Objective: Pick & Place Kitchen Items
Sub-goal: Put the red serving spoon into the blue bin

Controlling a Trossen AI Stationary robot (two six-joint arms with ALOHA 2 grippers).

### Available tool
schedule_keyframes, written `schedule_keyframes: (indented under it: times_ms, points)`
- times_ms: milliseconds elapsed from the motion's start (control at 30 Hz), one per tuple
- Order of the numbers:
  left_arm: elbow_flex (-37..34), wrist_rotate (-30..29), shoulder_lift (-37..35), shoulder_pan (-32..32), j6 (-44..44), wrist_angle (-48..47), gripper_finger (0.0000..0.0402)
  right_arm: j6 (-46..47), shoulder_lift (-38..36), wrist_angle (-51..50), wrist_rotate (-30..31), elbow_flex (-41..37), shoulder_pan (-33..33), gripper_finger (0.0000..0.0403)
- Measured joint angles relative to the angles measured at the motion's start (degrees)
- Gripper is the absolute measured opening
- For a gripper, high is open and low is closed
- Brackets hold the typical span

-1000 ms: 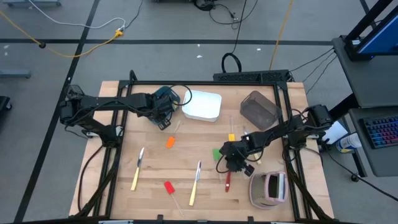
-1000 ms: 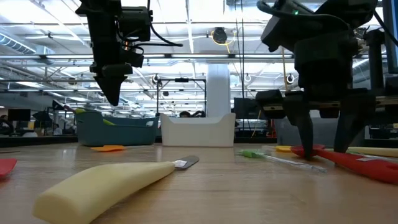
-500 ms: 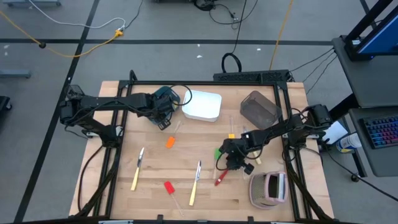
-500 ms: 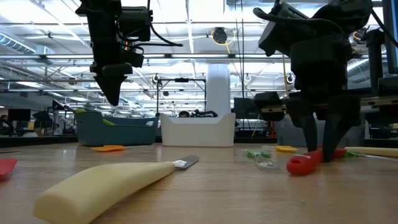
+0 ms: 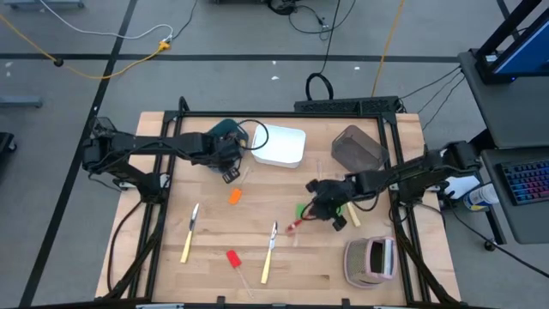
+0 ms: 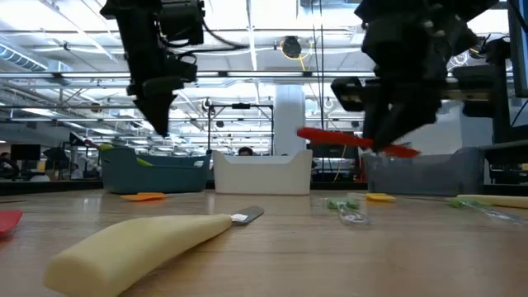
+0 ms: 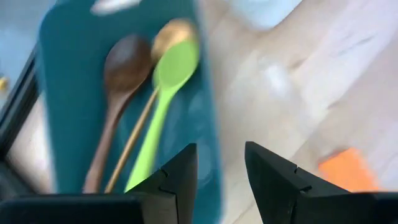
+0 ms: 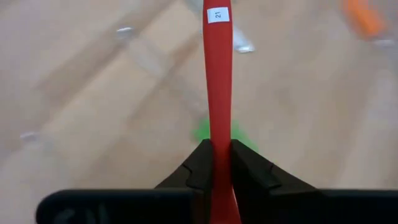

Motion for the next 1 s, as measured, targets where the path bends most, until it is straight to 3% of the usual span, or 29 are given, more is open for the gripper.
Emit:
schedule_keyframes:
  times_ms: [167, 267, 433, 600, 1000]
  points:
    - [0.0, 3.7, 0.0, -2.9, 6.6, 11.3, 0.0140, 0.5, 0.0, 3.1, 10.4, 0.1, -1.9, 0.0030]
    - [0.0, 6.0, 0.0, -4.7, 11.5, 19.0, 0.0140, 2.0, 1.0, 6.4, 13.0, 0.1, -3.7, 0.0027]
    - [0.0, 7.9, 0.0, -7.6, 16.9, 30.6, 0.0140, 11.4, 1.9, 12.6, 13.6, 0.1, -7.5, 0.0038]
    - [0.0, 7.9, 0.9, -9.7, 19.8, 36.6, 0.0140, 19.8, 1.8, 19.3, 13.3, 0.1, -10.1, 0.0031]
    - [0.1, 7.2, 6.0, -11.3, 32.2, 42.6, 0.0141, 21.4, 1.8, 23.7, 13.1, 0.1, -10.6, 0.0031]
